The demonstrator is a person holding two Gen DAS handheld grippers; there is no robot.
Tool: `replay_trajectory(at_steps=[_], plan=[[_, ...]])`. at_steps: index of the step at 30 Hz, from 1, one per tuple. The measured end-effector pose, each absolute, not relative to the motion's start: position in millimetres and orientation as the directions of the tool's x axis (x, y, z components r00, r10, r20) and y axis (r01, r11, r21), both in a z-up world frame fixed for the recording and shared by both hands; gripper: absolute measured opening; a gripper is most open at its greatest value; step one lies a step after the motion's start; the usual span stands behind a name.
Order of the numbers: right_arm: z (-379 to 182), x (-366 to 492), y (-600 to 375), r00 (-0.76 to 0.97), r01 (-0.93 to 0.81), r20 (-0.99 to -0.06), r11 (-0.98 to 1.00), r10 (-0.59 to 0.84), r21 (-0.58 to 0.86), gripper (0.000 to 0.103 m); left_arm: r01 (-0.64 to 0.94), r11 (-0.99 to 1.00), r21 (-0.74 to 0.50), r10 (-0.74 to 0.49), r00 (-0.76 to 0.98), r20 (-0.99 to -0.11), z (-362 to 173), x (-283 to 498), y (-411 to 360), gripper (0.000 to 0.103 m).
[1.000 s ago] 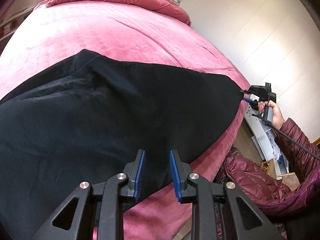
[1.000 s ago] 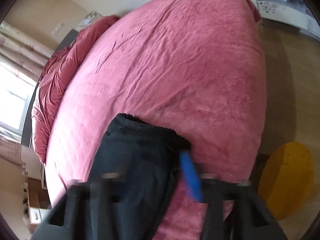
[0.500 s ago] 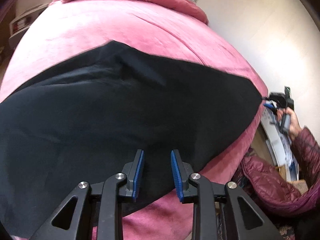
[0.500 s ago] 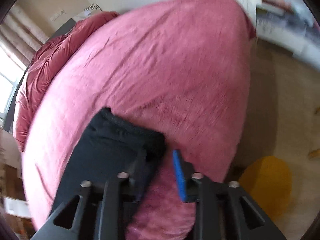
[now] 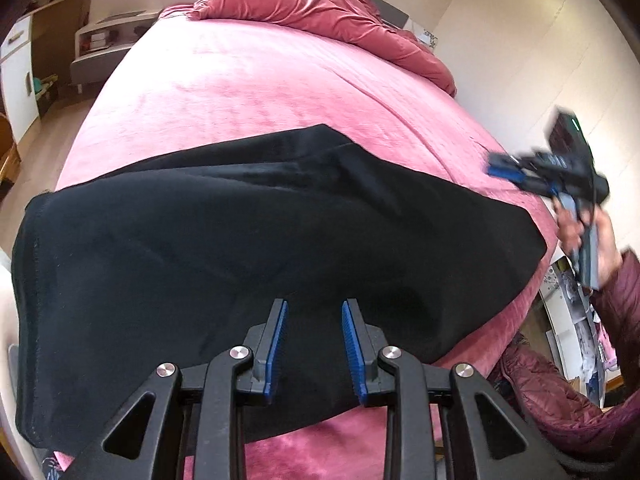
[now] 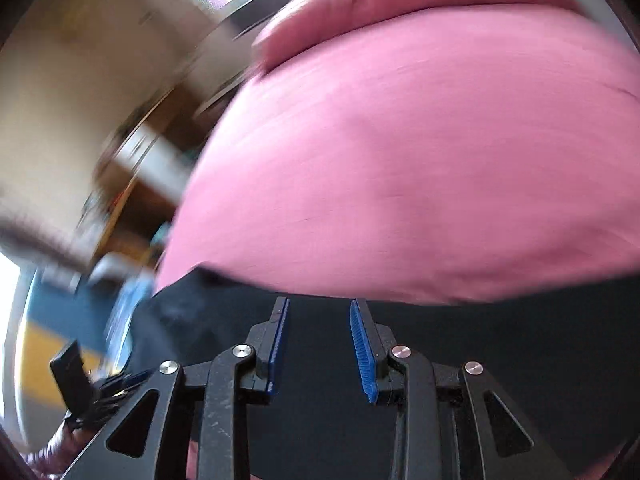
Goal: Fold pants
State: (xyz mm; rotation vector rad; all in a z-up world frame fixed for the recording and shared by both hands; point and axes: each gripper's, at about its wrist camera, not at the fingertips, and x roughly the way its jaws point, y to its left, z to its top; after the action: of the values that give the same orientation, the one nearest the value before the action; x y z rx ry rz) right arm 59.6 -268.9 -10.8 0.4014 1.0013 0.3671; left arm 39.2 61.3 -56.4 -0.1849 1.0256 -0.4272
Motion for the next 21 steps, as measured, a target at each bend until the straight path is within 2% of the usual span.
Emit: replay_trajectory(at_steps=[3,8,13,17,19,21], plan=[[-18.4,98.4,-190.9,0.38,-0.249,-0.752,0.843,0.538,0.477,0.032,0.246,0.908,-0.34,-0.417,0.45,-0.79,-60.4,37.7,69.1,0.028],[-40.5,143.4,-112.2,0.231,-0.341,-0.786,0.804,0.574,0.487,0.033,0.242,0.91,-0.336,-0.413,0.458,-0.787,-63.2,37.5,78.9,0.028],[-64.9,161.5,-72.6,0.145,-0.382,-0.851,0.822,0.505,0.423,0.032,0.227,0.908,-0.352,-0.419,0.456,-0.786,-67.1,38.0,84.5,0.028],[-75.7,165.5,-52.0,0.082,-0.446,-0.863,0.793,0.498,0.415,0.018,0.215,0.91,-0.354,-0.414,0.447,-0.793,-72.9,39.9,86.0,0.028],[-73.9,162.6,-46.2,0.103,-0.48,-0.871,0.791,0.48,0.379,0.011,0.21,0.91,-0.356,-0.413,0.445,-0.794,-75.6,45.6,83.3,0.028],[-68.7,159.2,-46.4,0.176,-0.495,-0.877,0.81,0.448,0.314,0.009,0.189,0.925,-0.331,-0.381,0.458,-0.803,-77.3,49.8,83.3,0.028]])
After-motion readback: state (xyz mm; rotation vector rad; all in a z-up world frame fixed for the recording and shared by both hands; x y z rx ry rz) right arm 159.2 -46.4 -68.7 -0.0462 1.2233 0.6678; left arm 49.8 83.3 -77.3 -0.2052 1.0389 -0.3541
